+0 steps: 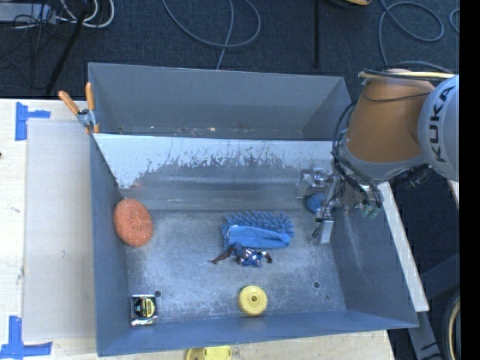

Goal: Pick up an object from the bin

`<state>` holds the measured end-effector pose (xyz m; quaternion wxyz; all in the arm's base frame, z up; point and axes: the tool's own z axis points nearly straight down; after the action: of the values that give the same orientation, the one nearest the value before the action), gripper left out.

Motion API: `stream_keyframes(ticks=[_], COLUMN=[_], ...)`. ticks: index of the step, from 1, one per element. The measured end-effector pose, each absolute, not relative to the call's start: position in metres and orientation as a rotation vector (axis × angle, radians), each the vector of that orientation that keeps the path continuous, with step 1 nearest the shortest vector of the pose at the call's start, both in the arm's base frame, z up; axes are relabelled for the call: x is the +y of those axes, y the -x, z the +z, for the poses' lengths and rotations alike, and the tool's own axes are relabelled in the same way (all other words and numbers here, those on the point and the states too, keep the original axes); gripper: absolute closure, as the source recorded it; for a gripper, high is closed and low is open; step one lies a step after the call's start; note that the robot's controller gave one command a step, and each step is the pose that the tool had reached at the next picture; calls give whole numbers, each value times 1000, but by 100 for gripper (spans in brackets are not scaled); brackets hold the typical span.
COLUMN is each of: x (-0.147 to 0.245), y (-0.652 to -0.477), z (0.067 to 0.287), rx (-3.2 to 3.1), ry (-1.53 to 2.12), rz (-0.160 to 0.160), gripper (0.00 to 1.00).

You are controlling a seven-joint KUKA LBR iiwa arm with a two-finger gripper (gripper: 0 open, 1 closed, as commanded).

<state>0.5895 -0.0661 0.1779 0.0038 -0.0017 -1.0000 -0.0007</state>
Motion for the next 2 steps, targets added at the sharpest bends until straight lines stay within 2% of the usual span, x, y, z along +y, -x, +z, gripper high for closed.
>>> stream_keyframes(ticks=[1,2], x=[-66,-37], y=[-591,-579], z=[183,130], rx=[-3140,-3145], ry=[3,67], rz=[-1,0], gripper=[0,0])
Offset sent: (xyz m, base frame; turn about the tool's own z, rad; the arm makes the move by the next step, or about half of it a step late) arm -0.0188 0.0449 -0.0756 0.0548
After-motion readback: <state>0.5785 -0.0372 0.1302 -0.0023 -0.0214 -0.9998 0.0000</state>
